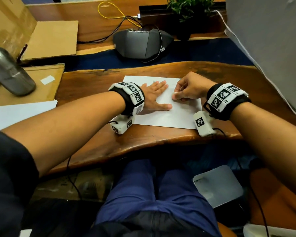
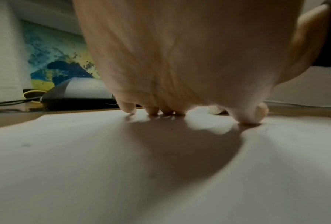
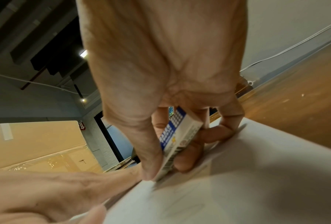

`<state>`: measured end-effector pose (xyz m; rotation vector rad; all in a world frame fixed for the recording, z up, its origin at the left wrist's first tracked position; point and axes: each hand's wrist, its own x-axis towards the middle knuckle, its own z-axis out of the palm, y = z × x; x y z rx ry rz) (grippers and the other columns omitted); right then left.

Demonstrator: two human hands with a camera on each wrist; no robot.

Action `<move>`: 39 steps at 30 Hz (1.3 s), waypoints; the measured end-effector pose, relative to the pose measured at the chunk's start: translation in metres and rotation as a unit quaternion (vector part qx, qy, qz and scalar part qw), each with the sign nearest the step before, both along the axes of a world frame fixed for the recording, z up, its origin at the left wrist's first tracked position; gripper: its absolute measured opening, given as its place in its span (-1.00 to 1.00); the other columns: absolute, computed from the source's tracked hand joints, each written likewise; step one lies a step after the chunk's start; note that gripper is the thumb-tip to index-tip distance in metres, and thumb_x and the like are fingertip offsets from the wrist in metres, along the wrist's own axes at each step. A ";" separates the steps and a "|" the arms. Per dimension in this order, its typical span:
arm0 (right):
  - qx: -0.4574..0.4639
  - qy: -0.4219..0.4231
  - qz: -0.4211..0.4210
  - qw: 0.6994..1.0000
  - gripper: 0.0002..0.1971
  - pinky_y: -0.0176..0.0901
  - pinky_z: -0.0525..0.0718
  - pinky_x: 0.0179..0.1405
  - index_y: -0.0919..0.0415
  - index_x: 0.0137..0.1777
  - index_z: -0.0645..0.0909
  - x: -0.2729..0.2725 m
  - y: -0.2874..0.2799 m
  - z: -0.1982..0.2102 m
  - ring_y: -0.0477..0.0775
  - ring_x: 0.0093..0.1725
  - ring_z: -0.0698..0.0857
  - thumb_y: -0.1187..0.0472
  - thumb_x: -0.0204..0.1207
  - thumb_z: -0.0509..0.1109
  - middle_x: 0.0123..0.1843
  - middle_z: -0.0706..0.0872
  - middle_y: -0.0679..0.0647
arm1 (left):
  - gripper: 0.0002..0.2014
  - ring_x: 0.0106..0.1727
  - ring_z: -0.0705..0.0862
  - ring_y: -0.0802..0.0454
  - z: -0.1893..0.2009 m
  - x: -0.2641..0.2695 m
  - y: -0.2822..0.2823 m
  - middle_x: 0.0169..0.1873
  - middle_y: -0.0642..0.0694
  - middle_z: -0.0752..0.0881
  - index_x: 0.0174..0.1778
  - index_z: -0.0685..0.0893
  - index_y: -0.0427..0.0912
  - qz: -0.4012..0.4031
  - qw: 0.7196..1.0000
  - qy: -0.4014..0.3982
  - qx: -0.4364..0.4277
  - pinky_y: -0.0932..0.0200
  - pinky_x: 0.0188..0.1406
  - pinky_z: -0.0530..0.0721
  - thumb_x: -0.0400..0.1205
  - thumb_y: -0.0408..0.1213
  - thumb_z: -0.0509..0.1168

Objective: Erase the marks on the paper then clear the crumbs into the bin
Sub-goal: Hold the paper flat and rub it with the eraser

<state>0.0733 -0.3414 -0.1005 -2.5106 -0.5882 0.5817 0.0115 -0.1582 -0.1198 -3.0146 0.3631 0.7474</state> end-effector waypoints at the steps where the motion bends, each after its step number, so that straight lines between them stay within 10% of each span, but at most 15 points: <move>1: 0.001 0.002 -0.001 1.000 -0.80 -0.04 0.80 0.03 0.14 -0.11 0.82 0.000 0.000 0.000 0.01 -0.19 0.81 0.04 0.41 0.66 -0.16 0.87 0.07 | 0.00 0.72 -0.28 -0.02 -0.001 -0.002 0.003 0.70 -0.01 -0.36 0.72 -0.33 -0.07 0.022 1.000 0.008 -0.003 -0.22 0.69 -0.18 0.57 0.48 -0.08; 9: -0.004 0.004 -0.007 1.000 -0.80 -0.11 0.79 -0.07 0.15 -0.10 0.82 0.000 0.001 0.000 0.00 -0.19 0.79 0.04 0.42 0.65 -0.16 0.86 0.06 | 0.16 0.73 -0.08 -0.26 0.028 -0.018 0.027 0.73 -0.23 -0.12 0.74 -0.11 -0.20 0.224 0.962 0.011 0.155 -0.24 0.68 -0.06 0.43 0.63 -0.12; 18: -0.008 -0.004 -0.004 1.000 -0.81 0.00 0.81 0.05 0.11 -0.12 0.82 0.001 0.001 0.000 0.04 -0.14 0.82 0.02 0.40 0.66 -0.15 0.86 0.07 | -0.03 0.72 -0.27 -0.06 0.006 0.014 -0.010 0.71 -0.05 -0.31 0.73 -0.28 -0.09 0.011 1.000 -0.011 -0.014 -0.23 0.68 -0.21 0.61 0.43 -0.01; 31: -0.012 0.019 -0.010 1.000 -0.80 -0.23 0.72 -0.25 0.15 -0.10 0.81 0.002 0.002 0.003 -0.04 -0.22 0.79 0.04 0.42 0.65 -0.17 0.86 0.04 | 0.24 0.70 0.02 -0.33 0.012 -0.031 0.068 0.72 -0.29 -0.03 0.74 -0.08 -0.19 0.311 0.938 -0.011 0.149 -0.29 0.66 0.03 0.35 0.68 -0.05; 39: -0.018 0.004 -0.023 1.000 -0.80 -0.13 0.81 -0.09 0.17 -0.10 0.82 -0.002 0.004 0.004 -0.03 -0.22 0.79 0.06 0.42 0.66 -0.16 0.86 0.06 | -0.01 0.72 -0.28 -0.07 0.004 -0.009 0.030 0.71 -0.02 -0.34 0.72 -0.30 -0.06 0.064 0.998 -0.029 0.004 -0.24 0.67 -0.22 0.56 0.48 -0.08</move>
